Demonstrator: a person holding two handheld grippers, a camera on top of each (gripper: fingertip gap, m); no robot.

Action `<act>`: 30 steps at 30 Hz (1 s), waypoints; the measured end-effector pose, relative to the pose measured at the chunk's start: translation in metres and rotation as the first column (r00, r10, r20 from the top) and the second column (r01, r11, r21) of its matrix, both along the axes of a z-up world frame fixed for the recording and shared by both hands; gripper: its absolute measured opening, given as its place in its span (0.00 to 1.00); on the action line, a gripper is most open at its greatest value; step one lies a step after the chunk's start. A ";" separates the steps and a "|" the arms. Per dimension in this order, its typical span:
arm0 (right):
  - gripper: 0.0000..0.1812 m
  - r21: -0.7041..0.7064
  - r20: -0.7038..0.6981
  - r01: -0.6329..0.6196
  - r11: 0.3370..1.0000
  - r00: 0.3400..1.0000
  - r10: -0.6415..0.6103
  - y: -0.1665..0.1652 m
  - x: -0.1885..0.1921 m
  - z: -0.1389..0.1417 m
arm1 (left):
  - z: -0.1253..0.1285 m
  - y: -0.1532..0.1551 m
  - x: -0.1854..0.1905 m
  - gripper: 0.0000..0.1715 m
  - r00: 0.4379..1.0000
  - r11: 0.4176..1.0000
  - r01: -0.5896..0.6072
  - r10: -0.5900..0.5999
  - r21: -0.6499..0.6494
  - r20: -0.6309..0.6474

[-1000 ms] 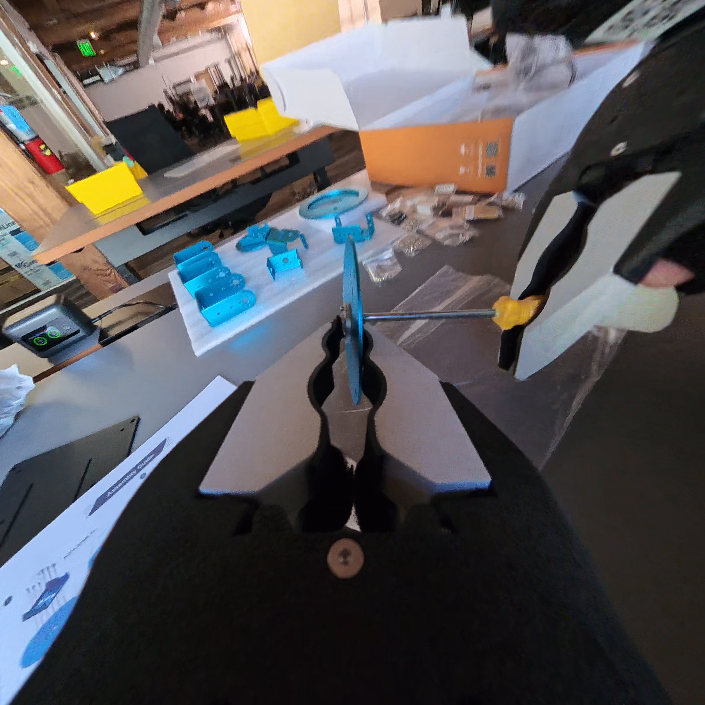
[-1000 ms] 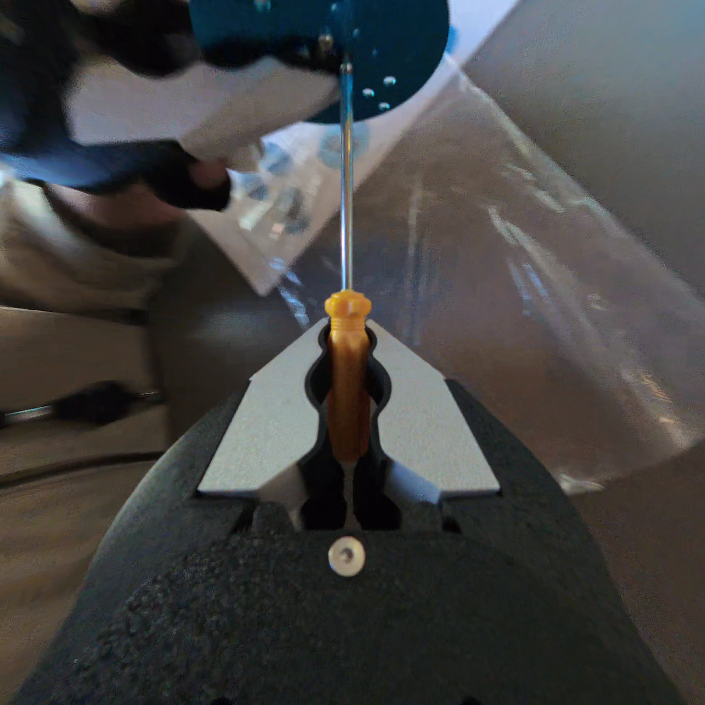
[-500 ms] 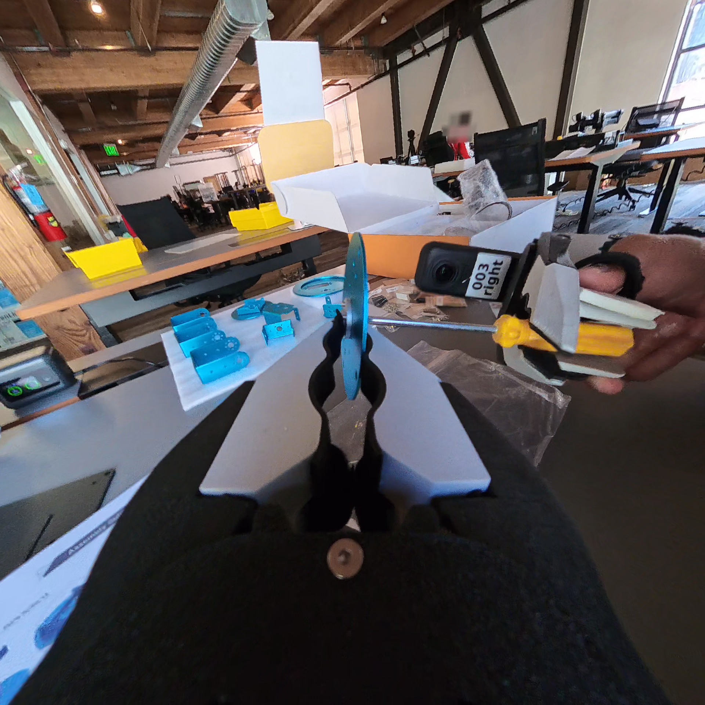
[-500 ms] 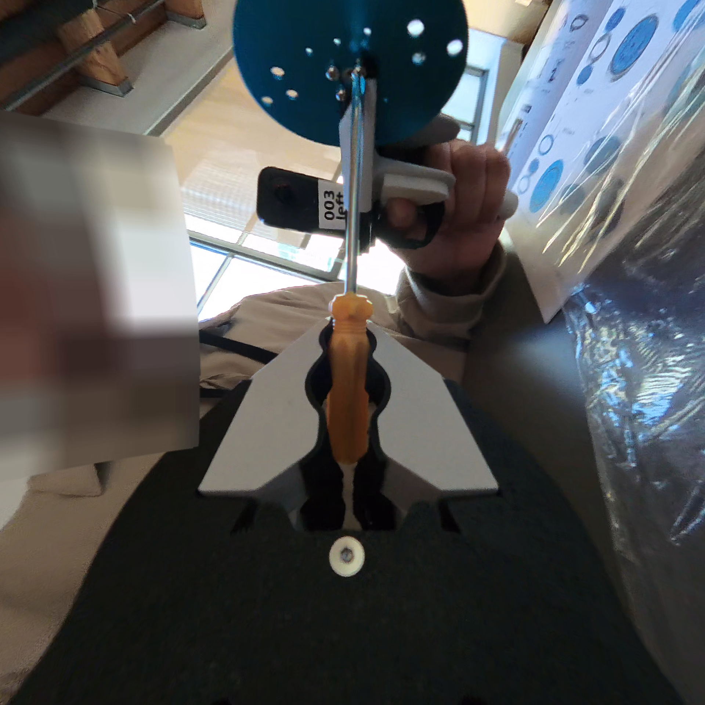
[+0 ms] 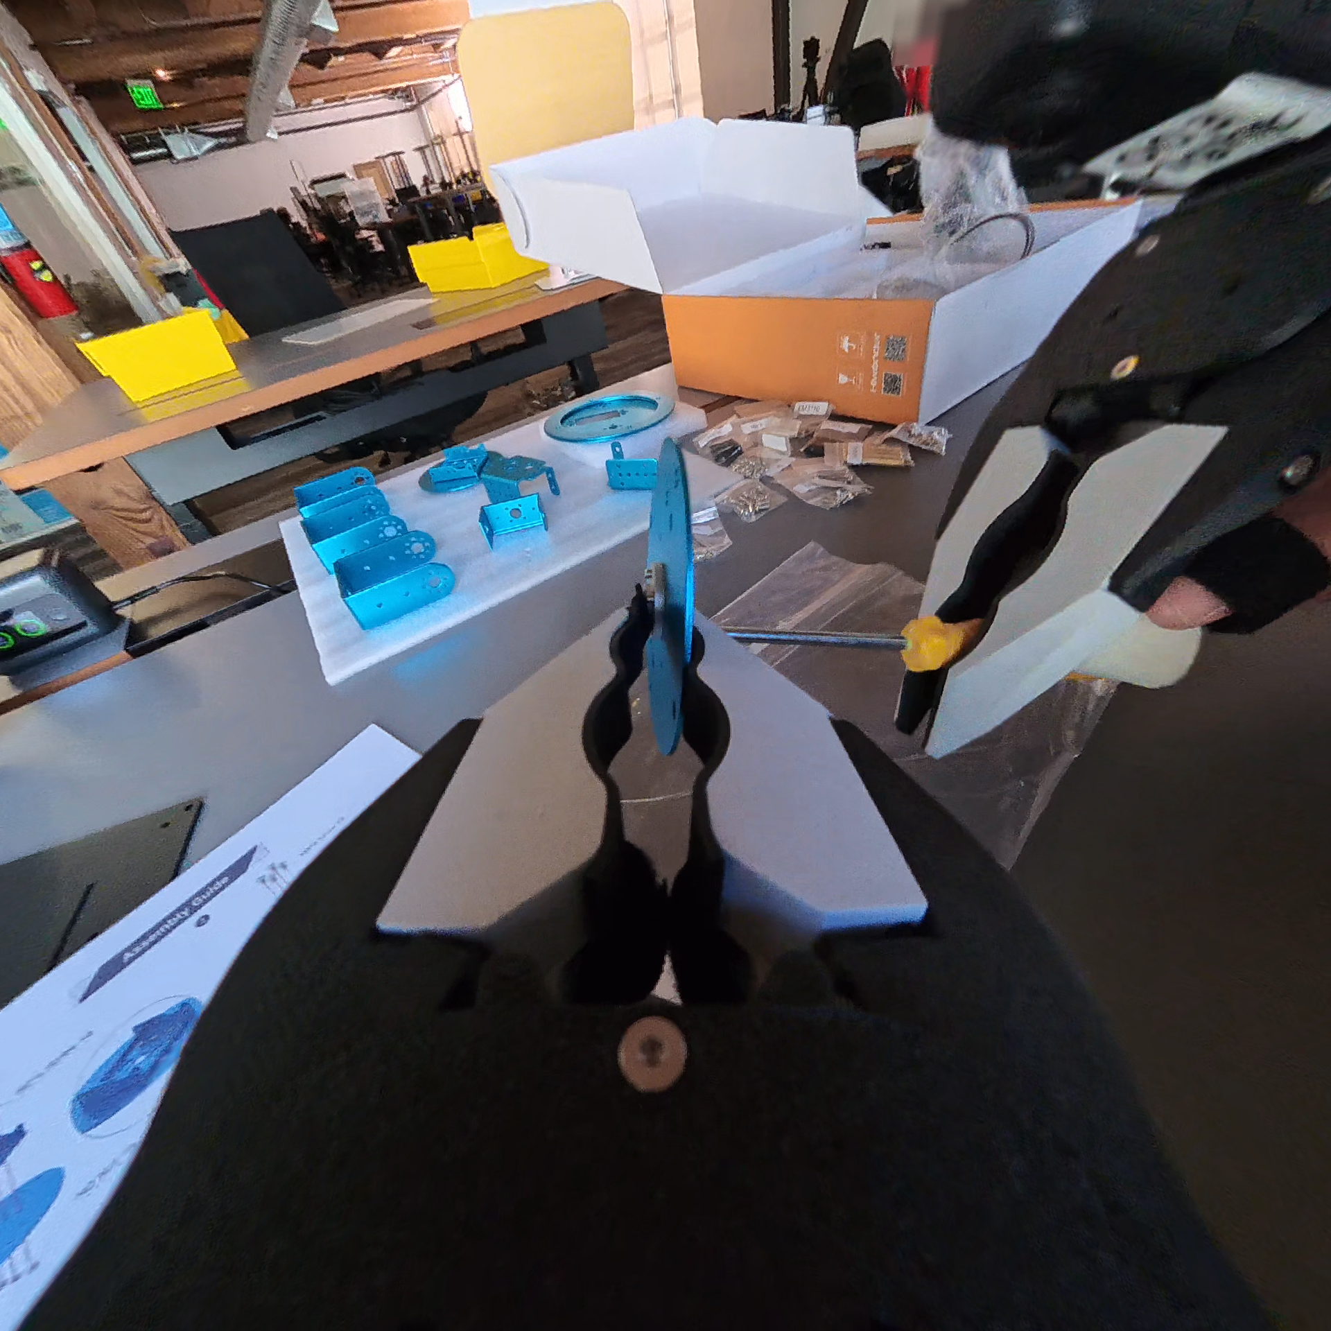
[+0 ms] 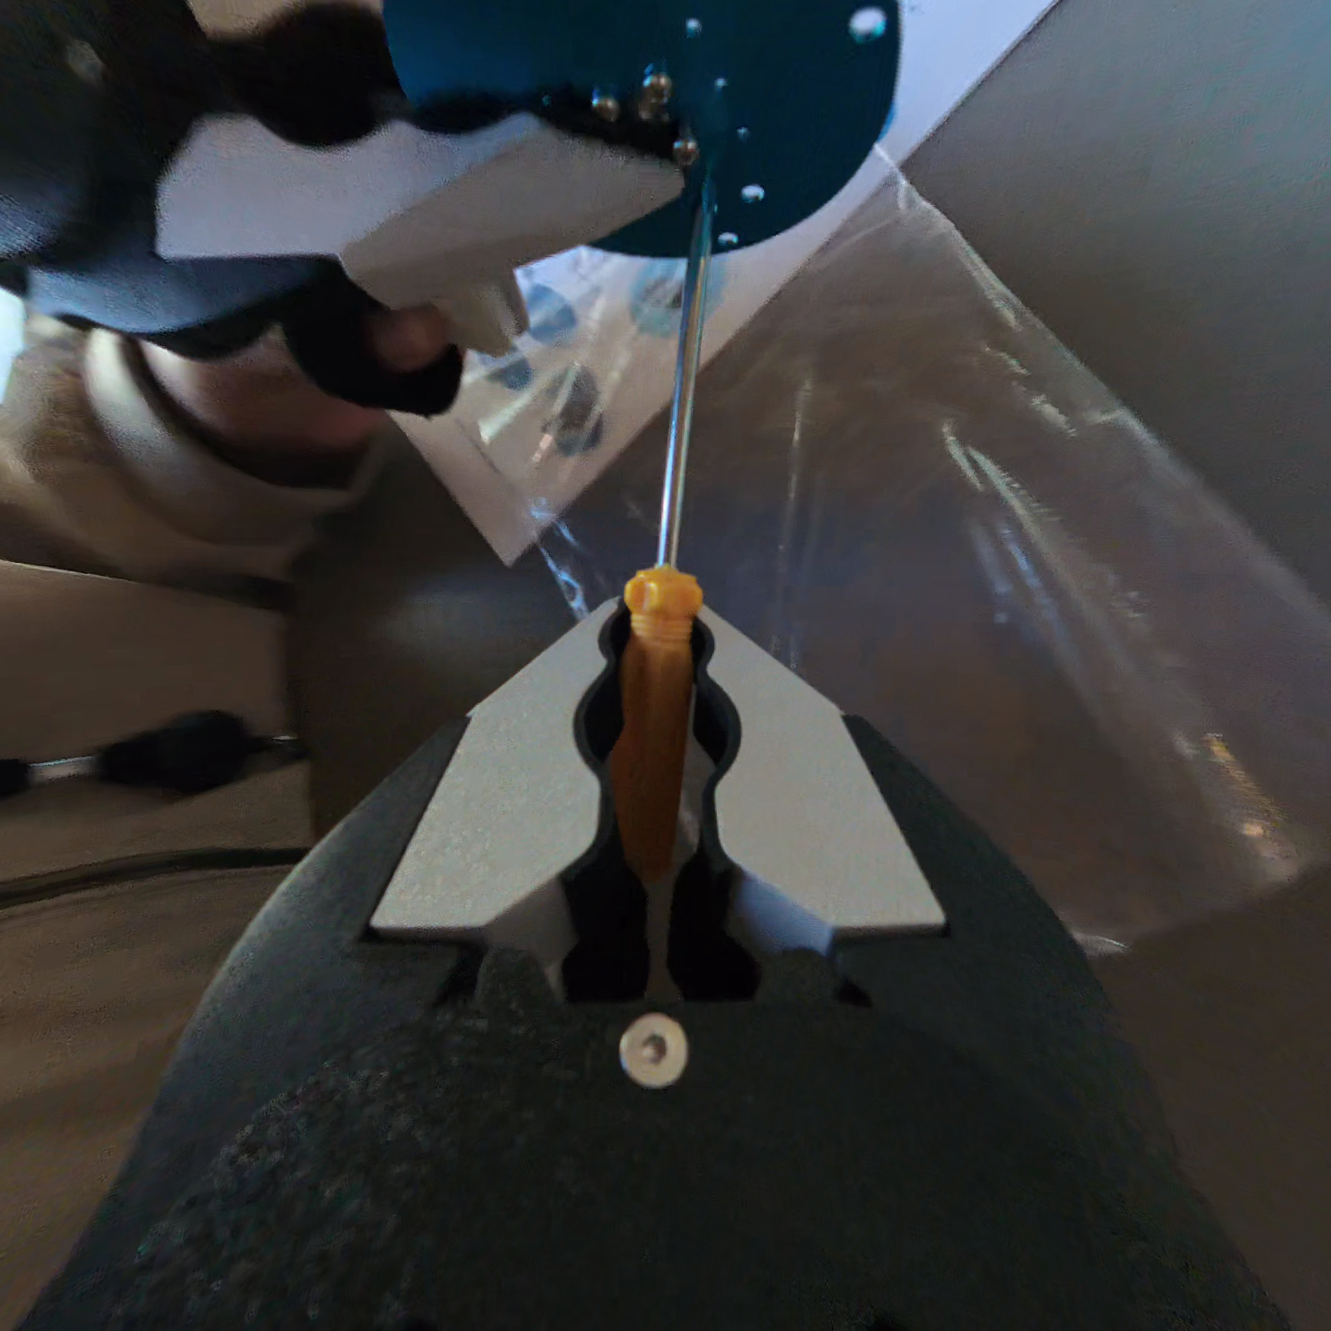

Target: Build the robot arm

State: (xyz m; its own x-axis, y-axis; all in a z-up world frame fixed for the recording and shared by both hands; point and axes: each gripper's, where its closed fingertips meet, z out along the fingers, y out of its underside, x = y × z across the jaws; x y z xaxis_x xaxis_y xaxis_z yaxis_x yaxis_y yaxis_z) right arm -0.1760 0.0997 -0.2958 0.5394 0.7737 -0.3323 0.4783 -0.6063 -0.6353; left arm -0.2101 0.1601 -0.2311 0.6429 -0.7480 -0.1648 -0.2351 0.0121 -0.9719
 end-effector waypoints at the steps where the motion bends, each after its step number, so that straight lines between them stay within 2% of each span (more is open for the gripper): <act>1: 0.07 0.037 0.036 0.003 0.999 0.999 -0.004 0.002 0.002 0.000 | 0.000 0.000 0.000 0.04 1.000 1.000 -0.003 0.003 0.007 -0.011; 7: 0.07 0.131 0.125 -0.014 0.991 0.992 -0.002 -0.001 0.010 0.007 | -0.006 0.006 -0.006 0.04 1.000 0.999 -0.019 0.019 -0.046 0.016; 24: 0.07 0.149 0.190 -0.001 0.989 0.981 -0.027 0.005 0.016 0.002 | -0.008 0.001 0.000 0.04 0.999 1.000 0.014 -0.015 -0.018 -0.029; 28: 0.07 0.262 0.340 -0.043 0.964 0.939 -0.051 0.012 0.025 -0.001 | -0.008 -0.001 0.002 0.04 0.999 0.999 0.029 -0.029 -0.017 -0.033; 30: 0.07 0.331 0.443 -0.070 0.941 0.892 -0.090 0.017 0.032 -0.004 | -0.008 -0.002 0.004 0.04 0.998 0.999 0.033 -0.033 -0.011 -0.044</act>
State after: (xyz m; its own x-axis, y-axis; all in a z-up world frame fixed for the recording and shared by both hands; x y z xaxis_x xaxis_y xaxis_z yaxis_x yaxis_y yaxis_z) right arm -0.1438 0.1167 -0.2999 0.5756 0.7880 0.2184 0.7526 -0.4061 -0.5183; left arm -0.2064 0.1583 -0.2388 0.6102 -0.7704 -0.1848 -0.2776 0.0105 -0.9606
